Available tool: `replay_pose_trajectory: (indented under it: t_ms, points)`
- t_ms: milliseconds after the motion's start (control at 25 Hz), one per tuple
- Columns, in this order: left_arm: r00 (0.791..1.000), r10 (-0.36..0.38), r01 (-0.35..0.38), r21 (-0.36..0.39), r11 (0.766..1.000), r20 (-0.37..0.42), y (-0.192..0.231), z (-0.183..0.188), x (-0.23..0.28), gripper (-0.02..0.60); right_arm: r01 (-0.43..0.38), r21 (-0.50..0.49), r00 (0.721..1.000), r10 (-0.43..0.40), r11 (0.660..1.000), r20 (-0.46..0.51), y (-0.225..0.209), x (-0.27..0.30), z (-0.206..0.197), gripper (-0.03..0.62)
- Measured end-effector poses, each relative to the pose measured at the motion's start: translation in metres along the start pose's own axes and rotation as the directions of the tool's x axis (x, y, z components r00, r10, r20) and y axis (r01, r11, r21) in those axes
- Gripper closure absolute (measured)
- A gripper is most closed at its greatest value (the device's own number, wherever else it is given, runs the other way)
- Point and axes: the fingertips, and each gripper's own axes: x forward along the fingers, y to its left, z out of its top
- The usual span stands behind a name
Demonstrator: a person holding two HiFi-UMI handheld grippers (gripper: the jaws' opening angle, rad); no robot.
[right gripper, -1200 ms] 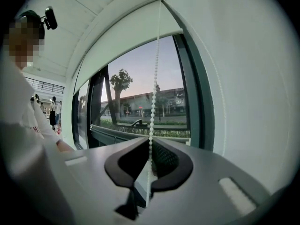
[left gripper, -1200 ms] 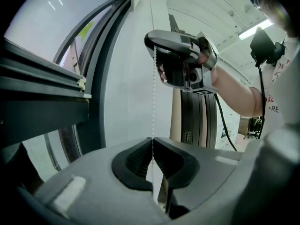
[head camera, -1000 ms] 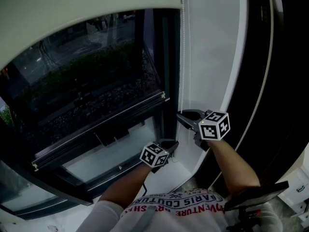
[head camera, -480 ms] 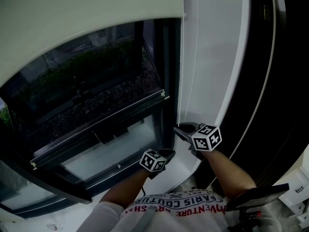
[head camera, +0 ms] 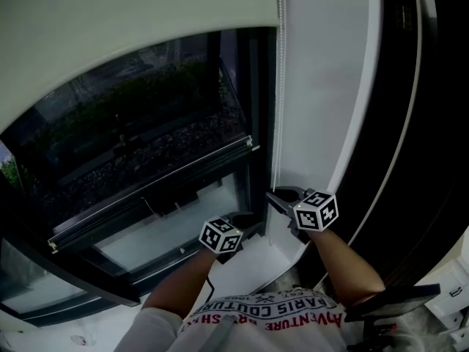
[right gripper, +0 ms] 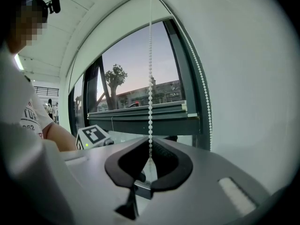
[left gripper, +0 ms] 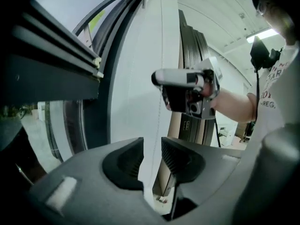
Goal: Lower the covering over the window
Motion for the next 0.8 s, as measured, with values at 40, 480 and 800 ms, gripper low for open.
replay_pose_trajectory:
  t_ms: [40, 480, 800]
  points:
    - [1.000, -0.015, 0.015, 0.019, 1.000, 0.008, 0.000, 0.013, -0.007, 0.457, -0.002, 0.004, 1.000, 0.002, 1.000, 0.003, 0.000, 0.000, 0.000, 0.574]
    - [0.969, -0.094, 0.050, 0.189, 0.981, 0.229, -0.016, 0.208, -0.065, 0.457, -0.041, 0.003, 0.999, 0.041, 0.999, -0.003, 0.011, 0.002, 0.000, 0.574]
    - [0.938, -0.148, 0.090, 0.192, 0.977, 0.314, -0.030, 0.290, -0.064, 0.458, -0.079, -0.004, 0.997, 0.079, 0.997, -0.005, 0.024, 0.008, 0.001, 0.574]
